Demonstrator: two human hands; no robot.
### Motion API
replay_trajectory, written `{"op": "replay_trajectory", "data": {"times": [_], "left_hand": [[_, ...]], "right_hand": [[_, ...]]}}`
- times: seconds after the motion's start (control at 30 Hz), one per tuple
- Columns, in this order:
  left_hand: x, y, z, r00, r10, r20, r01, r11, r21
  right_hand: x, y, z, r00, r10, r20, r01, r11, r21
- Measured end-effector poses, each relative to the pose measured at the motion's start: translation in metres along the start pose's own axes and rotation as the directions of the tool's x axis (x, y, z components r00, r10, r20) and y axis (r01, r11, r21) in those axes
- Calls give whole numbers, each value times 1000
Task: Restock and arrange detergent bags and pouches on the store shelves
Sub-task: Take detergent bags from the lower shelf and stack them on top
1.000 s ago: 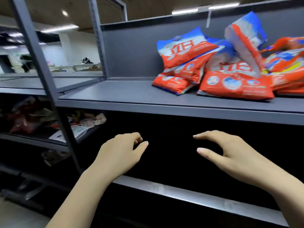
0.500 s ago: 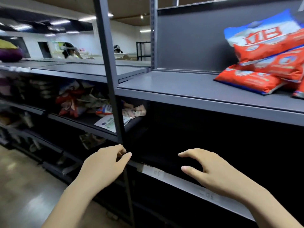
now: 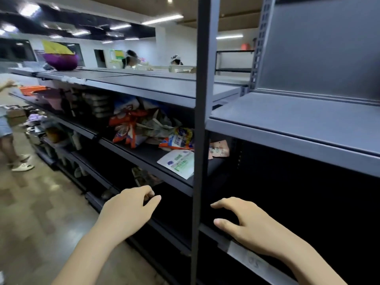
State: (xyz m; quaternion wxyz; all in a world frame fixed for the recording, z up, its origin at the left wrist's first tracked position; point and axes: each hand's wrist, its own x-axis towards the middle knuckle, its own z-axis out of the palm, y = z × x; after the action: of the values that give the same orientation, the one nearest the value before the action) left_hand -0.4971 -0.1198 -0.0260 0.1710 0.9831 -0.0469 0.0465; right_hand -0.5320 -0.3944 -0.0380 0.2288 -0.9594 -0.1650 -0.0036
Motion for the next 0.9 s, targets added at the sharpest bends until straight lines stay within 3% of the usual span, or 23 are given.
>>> {"op": "replay_trajectory", "data": {"times": [0.37,0.9], "left_hand": [[83,-77,-5,999,-43,34,44,999,-28],[247,-235,-55,973,186,141,-189,982,12]], "right_hand": [[110,-26,24,997,4,82,-1,999,-38],[280,-125,85,965,261,1,-260,965,-37]]}}
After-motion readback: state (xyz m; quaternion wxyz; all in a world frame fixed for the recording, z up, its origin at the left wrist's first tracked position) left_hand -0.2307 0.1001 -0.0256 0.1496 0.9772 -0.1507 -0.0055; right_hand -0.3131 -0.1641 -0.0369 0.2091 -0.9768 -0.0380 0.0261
